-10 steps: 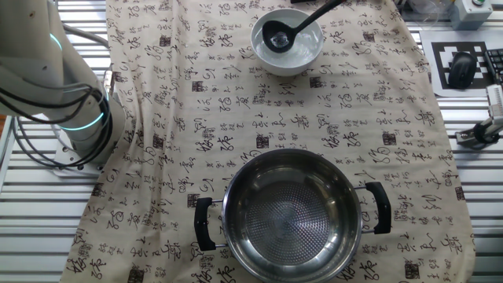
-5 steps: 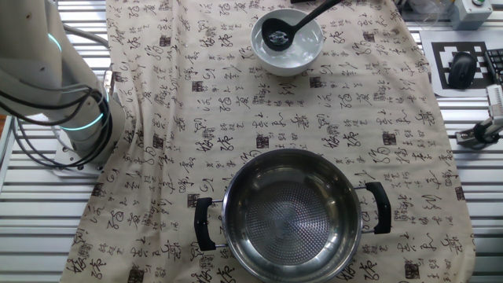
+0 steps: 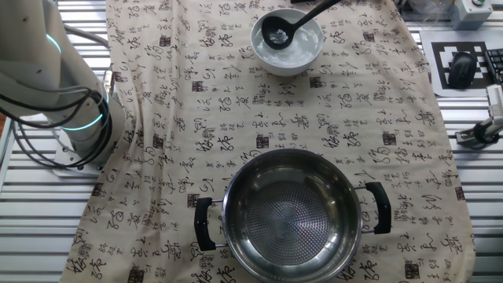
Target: Scoop water with a large spoon from one bowl to another
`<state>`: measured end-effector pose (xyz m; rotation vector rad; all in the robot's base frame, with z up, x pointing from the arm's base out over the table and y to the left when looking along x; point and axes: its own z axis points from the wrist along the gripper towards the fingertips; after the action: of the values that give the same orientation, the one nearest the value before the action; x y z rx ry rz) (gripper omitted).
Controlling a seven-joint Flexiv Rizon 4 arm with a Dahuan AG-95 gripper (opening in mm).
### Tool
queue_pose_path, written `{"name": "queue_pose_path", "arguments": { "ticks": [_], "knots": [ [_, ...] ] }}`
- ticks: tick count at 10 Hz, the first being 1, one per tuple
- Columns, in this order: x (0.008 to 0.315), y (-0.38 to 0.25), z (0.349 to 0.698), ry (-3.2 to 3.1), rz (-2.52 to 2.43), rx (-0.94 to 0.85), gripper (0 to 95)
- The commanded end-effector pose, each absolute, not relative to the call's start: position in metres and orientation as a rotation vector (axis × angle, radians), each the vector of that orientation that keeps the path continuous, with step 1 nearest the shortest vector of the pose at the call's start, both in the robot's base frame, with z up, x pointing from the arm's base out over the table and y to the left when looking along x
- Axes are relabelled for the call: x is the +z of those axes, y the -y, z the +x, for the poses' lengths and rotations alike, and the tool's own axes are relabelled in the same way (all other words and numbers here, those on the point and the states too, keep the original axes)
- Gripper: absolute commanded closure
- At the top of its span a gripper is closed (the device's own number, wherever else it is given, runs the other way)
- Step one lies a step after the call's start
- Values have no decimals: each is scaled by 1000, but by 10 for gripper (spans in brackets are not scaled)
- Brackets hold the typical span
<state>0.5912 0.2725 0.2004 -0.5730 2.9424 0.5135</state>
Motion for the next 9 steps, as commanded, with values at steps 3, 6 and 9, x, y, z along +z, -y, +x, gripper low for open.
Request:
{"name": "queue_pose_path", "arguments": {
  "ticks": [3, 6, 9],
  "knots": [
    [199, -271, 592, -2940, -575, 518, 950],
    [199, -271, 591, -2937, -614, 506, 950],
    [199, -272, 591, -2943, -623, 495, 950]
  ]
}}
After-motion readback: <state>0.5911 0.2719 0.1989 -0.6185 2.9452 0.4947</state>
